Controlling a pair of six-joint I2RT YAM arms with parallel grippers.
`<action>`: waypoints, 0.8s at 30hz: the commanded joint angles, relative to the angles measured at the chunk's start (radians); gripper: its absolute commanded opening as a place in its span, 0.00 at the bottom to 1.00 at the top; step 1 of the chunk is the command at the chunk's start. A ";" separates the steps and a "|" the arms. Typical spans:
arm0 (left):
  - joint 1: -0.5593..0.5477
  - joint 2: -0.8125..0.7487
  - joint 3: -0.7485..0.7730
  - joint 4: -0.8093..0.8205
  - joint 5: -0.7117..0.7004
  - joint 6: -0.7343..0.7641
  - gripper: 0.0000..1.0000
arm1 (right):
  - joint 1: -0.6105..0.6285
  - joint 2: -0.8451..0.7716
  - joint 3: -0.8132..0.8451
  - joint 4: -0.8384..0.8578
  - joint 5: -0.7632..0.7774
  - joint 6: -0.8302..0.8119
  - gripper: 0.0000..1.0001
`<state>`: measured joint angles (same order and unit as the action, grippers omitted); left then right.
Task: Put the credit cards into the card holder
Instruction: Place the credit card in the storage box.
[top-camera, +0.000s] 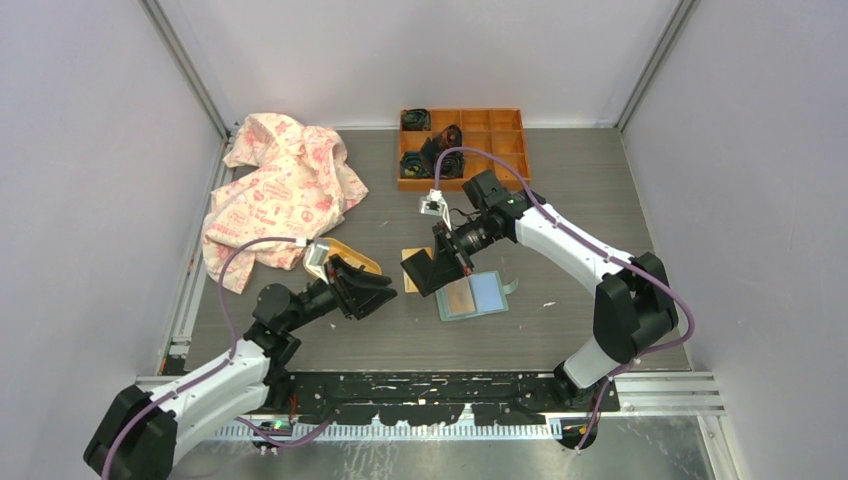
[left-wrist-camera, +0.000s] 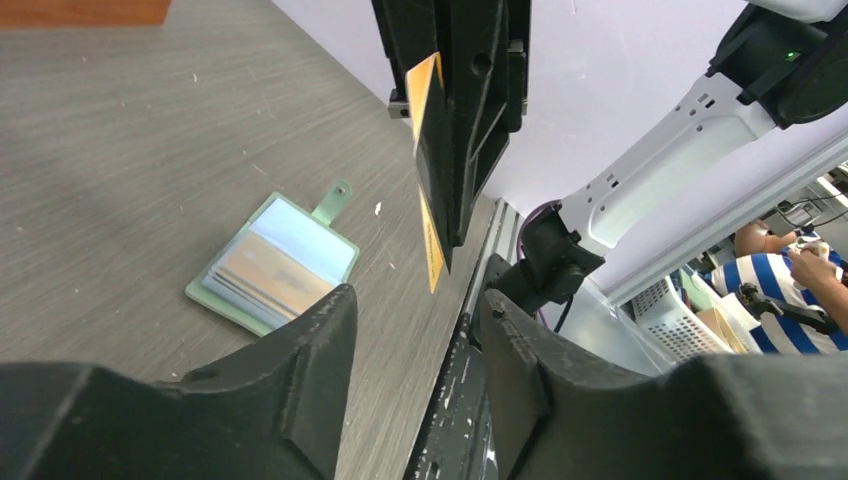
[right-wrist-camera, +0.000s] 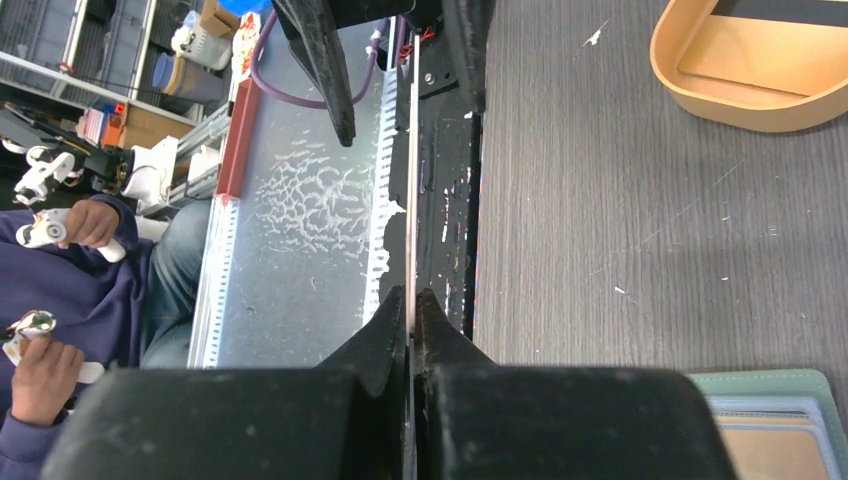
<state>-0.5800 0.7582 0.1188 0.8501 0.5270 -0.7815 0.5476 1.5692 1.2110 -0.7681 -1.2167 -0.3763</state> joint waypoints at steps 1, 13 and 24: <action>0.000 0.055 0.026 0.088 0.024 -0.012 0.51 | 0.007 -0.038 0.007 -0.013 -0.018 -0.018 0.01; -0.054 0.303 0.066 0.363 0.059 -0.066 0.50 | 0.022 -0.027 0.005 -0.013 -0.016 -0.021 0.01; -0.063 0.351 0.095 0.383 0.085 -0.078 0.22 | 0.028 -0.022 0.007 -0.014 -0.016 -0.022 0.01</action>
<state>-0.6357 1.0882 0.1738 1.1339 0.5861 -0.8604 0.5678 1.5692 1.2110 -0.7845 -1.2163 -0.3870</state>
